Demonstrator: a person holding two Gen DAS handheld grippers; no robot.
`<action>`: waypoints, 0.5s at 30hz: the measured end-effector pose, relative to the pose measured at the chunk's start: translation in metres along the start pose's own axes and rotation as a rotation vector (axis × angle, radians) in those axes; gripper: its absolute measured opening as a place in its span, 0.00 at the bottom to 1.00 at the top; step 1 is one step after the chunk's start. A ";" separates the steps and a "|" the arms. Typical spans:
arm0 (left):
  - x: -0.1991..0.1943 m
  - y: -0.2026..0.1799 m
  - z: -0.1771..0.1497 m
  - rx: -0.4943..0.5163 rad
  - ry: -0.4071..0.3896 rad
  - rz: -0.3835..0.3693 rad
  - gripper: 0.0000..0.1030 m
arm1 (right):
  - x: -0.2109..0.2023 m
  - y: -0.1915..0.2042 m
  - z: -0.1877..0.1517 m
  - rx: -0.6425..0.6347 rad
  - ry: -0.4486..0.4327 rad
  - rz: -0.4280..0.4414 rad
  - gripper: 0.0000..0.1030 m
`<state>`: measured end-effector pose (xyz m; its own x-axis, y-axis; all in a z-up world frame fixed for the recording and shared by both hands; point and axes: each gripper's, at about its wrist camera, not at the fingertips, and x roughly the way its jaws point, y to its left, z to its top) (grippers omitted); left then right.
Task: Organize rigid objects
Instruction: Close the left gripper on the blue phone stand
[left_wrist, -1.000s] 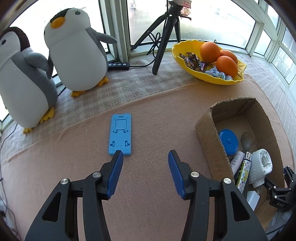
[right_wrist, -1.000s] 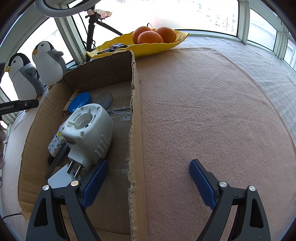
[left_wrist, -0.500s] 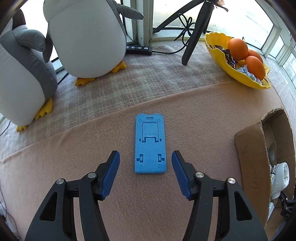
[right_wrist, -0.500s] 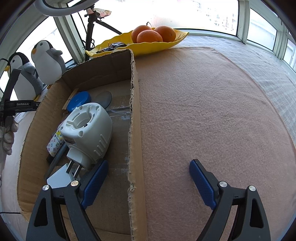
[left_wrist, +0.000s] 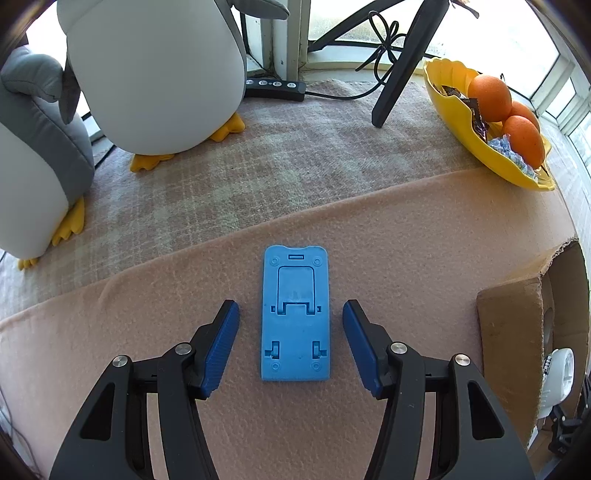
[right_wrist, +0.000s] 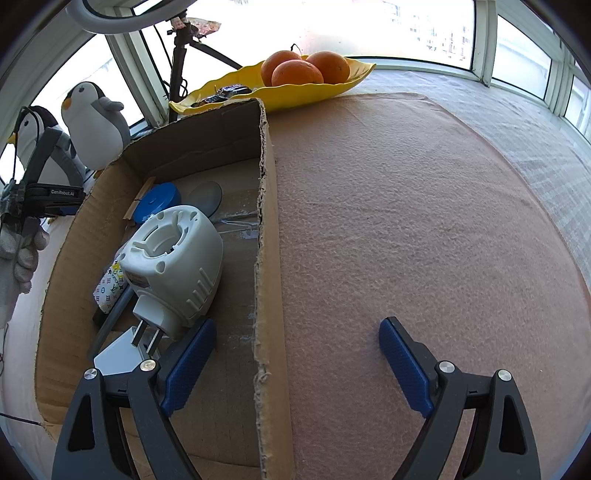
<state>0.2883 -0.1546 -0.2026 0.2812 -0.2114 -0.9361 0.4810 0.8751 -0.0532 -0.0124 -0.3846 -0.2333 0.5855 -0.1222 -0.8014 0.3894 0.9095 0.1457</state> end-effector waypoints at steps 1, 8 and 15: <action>0.000 0.000 0.001 0.000 0.001 -0.001 0.56 | 0.000 0.000 0.000 0.000 0.000 0.000 0.85; 0.001 -0.003 0.008 0.012 -0.004 0.018 0.52 | -0.001 0.001 0.000 0.003 -0.001 0.002 0.86; -0.002 -0.008 0.003 0.024 -0.024 0.033 0.34 | -0.001 0.001 0.000 0.005 -0.001 0.001 0.86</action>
<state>0.2868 -0.1623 -0.1989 0.3170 -0.1927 -0.9286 0.4908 0.8712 -0.0133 -0.0121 -0.3837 -0.2324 0.5869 -0.1216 -0.8005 0.3919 0.9078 0.1494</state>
